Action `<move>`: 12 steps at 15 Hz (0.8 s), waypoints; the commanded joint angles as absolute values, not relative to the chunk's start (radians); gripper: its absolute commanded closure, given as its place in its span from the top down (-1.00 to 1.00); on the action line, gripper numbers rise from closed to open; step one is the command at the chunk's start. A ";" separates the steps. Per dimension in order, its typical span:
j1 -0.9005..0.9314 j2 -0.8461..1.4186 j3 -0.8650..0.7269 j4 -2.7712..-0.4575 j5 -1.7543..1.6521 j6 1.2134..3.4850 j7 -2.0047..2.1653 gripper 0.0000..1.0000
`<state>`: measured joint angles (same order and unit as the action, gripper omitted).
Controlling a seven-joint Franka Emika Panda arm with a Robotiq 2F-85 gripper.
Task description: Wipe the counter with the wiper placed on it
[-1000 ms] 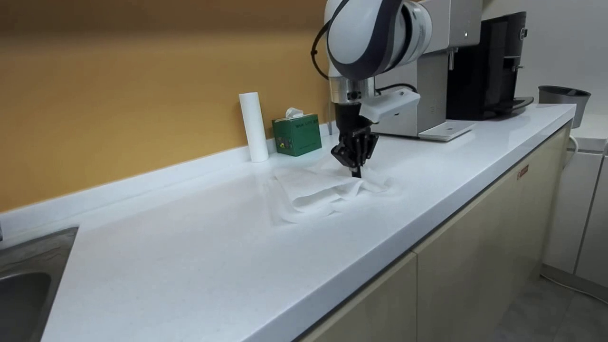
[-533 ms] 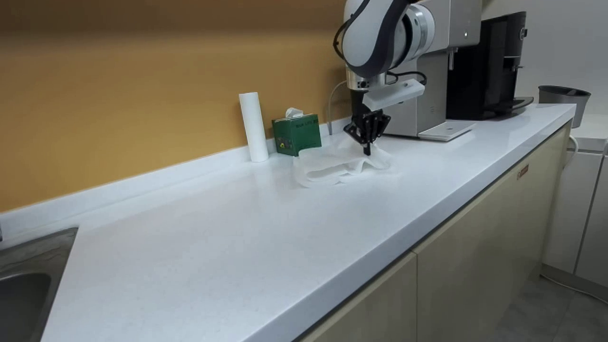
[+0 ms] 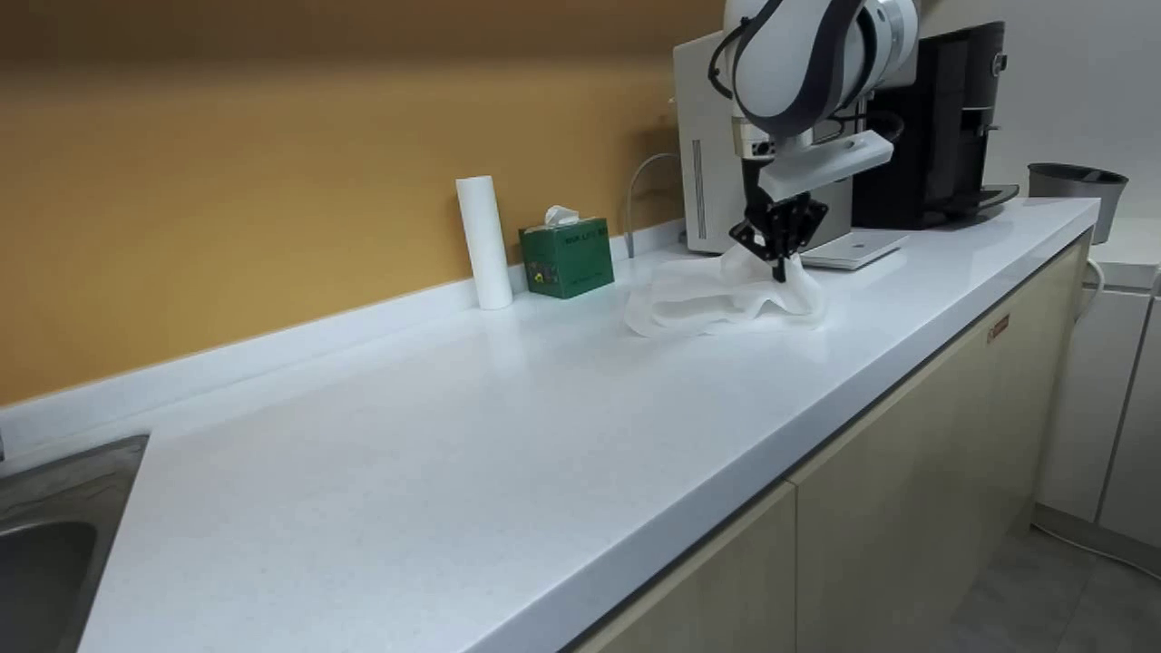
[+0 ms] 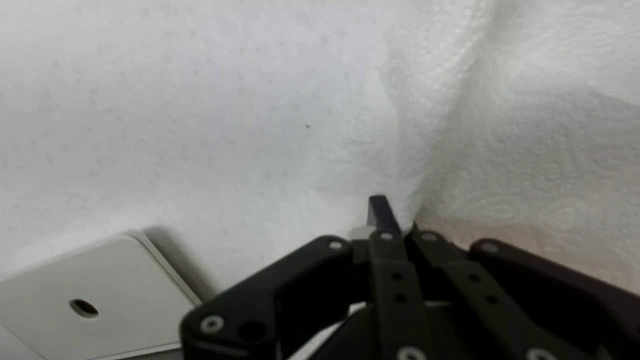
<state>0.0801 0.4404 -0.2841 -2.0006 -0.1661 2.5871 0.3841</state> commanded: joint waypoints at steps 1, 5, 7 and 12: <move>0.112 0.283 -0.293 -2.191 -0.233 2.582 0.457 -0.99; 0.107 0.195 -0.222 -2.303 -0.227 2.580 0.423 -0.99; 0.099 0.190 -0.169 -2.318 -0.199 2.583 0.390 -0.99; 0.095 0.227 -0.106 -2.287 -0.190 2.621 0.390 -0.99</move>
